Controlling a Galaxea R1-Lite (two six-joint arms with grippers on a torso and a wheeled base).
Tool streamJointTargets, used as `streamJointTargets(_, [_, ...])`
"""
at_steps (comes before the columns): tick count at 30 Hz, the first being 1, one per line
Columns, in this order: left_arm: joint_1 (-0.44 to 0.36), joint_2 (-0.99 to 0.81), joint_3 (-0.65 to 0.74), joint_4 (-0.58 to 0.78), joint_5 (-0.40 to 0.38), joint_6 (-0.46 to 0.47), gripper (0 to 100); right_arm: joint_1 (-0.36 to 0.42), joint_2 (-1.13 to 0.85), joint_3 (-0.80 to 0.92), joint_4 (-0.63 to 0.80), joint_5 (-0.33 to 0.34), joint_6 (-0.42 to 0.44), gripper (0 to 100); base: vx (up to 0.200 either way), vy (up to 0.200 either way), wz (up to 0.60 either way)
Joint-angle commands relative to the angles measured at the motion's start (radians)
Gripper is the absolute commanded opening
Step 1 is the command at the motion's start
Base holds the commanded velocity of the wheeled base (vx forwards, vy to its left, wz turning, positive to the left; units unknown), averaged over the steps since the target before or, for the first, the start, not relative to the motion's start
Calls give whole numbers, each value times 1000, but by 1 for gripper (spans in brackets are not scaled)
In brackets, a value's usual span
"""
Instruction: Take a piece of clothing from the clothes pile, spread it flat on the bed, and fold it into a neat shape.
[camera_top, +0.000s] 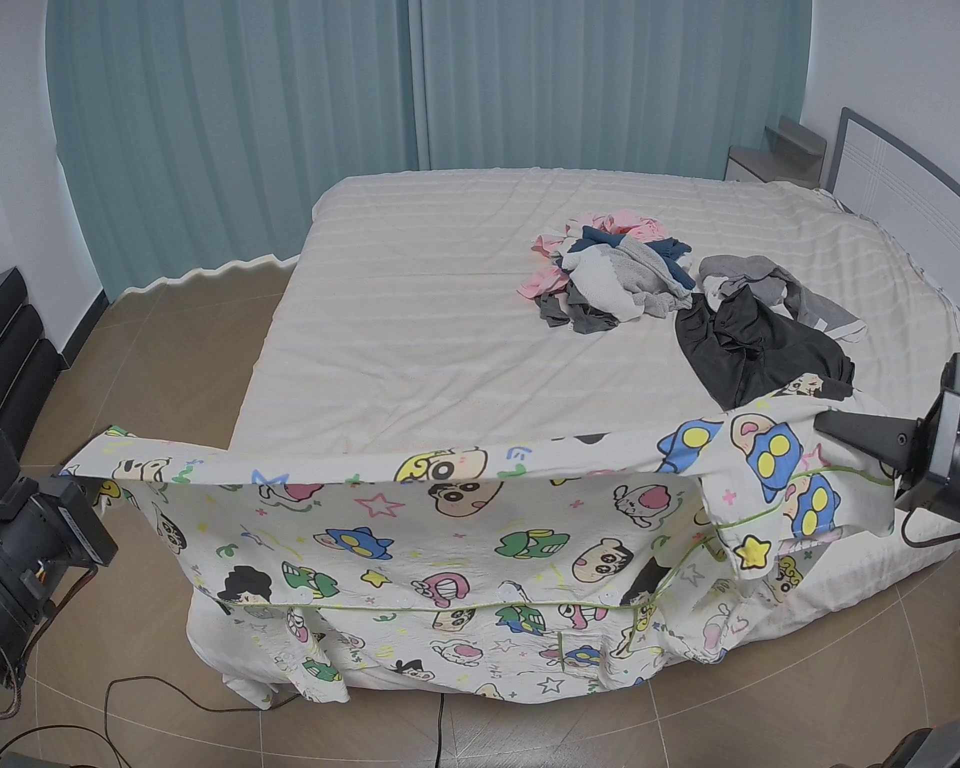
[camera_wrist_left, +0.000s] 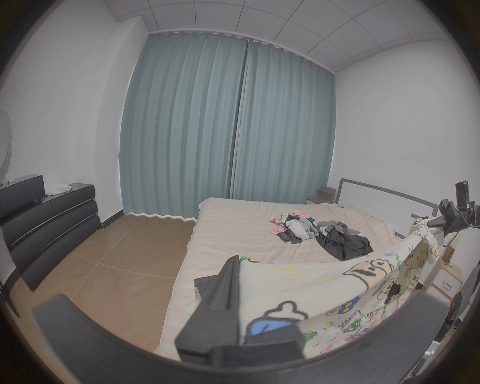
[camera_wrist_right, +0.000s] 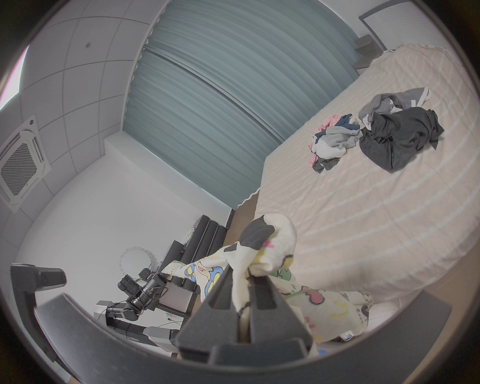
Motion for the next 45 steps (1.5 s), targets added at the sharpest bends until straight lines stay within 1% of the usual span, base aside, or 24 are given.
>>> streamJointTargets(1, [1, 77, -35, 3, -6, -1, 0, -24, 106, 37, -57, 2, -1, 0, 200, 0, 0])
streamJointTargets(5, [6, 155, -79, 2, -2, -13, 0, -51, 182, 29, -132, 4, 2, 0, 200, 0, 0])
streamJointTargets(8, [6, 203, -99, 0, -4, -21, 0, -53, 230, 26, -172, 1, 0, 0, 200, 0, 0])
streamJointTargets(11, [23, 249, -111, -1, -7, -22, 0, -54, 268, 25, -200, 1, 0, 0, 200, 0, 0])
streamJointTargets(17, [58, 324, -134, -4, -47, -25, 0, -74, 337, 8, -276, -1, 0, 0, 200, 0, 0])
streamJointTargets(18, [79, 358, -143, -9, -61, -28, 0, -82, 366, -3, -304, -4, 0, 0, 200, 0, 0])
streamJointTargets(21, [92, 396, -150, -29, -68, -39, 0, -86, 393, -6, -319, -4, 0, 0, 200, 0, 0])
streamJointTargets(25, [110, 513, -165, -99, -76, -53, 0, -86, 460, -25, -344, -4, -1, 0, 200, 0, 0])
streamJointTargets(30, [112, 651, -185, -182, -76, -60, 0, -86, 560, -49, -399, -7, -1, 0, 200, 0, 0])
streamJointTargets(31, [112, 651, -185, -182, -76, -60, 0, -86, 560, -49, -399, -7, -1, 0, 0, 0, 0])
streamJointTargets(35, [135, 792, -251, -228, -71, -67, 0, -80, 658, -89, -417, -10, 2, 0, 0, 0, 0])
streamJointTargets(40, [147, 881, -297, -230, -71, -103, 0, -79, 733, -109, -442, -13, 2, 0, 0, 0, 0])
streamJointTargets(42, [153, 905, -308, -230, -70, -103, 0, -79, 748, -114, -450, -13, 2, 0, 0, 0, 0])
streamJointTargets(43, [161, 951, -332, -233, -67, -102, 0, -79, 782, -123, -462, -19, 2, 0, 0, 0, 0])
streamJointTargets(44, [161, 956, -334, -234, -67, -102, 0, -79, 784, -124, -463, -21, 2, 0, 0, 0, 0])
streamJointTargets(45, [164, 988, -352, -250, -55, -102, 0, -79, 814, -132, -476, -36, 4, 0, 0, 0, 0])
